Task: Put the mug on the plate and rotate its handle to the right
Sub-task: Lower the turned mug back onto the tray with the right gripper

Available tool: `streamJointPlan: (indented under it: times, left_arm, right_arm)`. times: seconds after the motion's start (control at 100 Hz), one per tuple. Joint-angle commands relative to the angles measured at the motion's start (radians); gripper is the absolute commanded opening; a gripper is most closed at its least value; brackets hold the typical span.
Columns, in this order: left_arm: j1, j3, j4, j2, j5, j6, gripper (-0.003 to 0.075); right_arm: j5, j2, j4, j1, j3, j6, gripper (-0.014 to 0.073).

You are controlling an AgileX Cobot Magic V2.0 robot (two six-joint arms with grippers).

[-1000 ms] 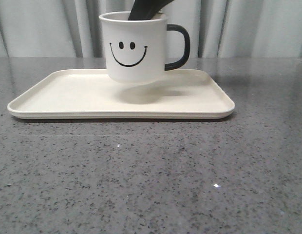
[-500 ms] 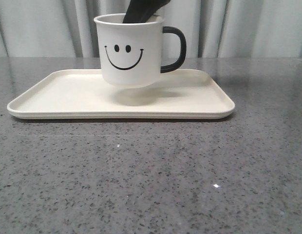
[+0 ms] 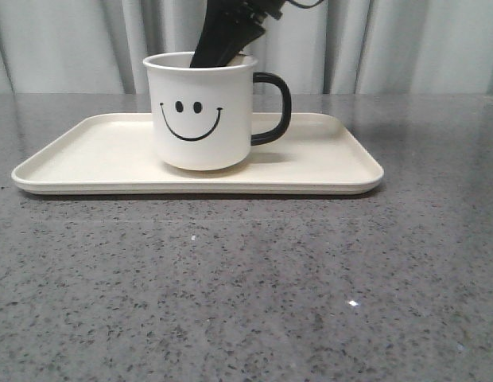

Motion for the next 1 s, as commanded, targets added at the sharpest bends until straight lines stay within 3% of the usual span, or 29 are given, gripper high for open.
streamJointPlan:
  times: [0.0, 0.74, 0.99]
  left_arm:
    - [0.004, -0.021, 0.008, 0.002, -0.04, -0.008, -0.002]
    - [0.004, -0.021, 0.008, 0.002, -0.04, -0.008, -0.002]
    - [0.004, -0.021, 0.008, 0.002, -0.04, -0.008, -0.002]
  right_arm:
    - [0.089, -0.053, 0.057, -0.003, -0.022, -0.012, -0.0062]
    - [0.088, -0.048, 0.041, -0.003, -0.022, -0.012, -0.0062]
    - [0.088, -0.048, 0.041, -0.003, -0.022, -0.012, -0.0009]
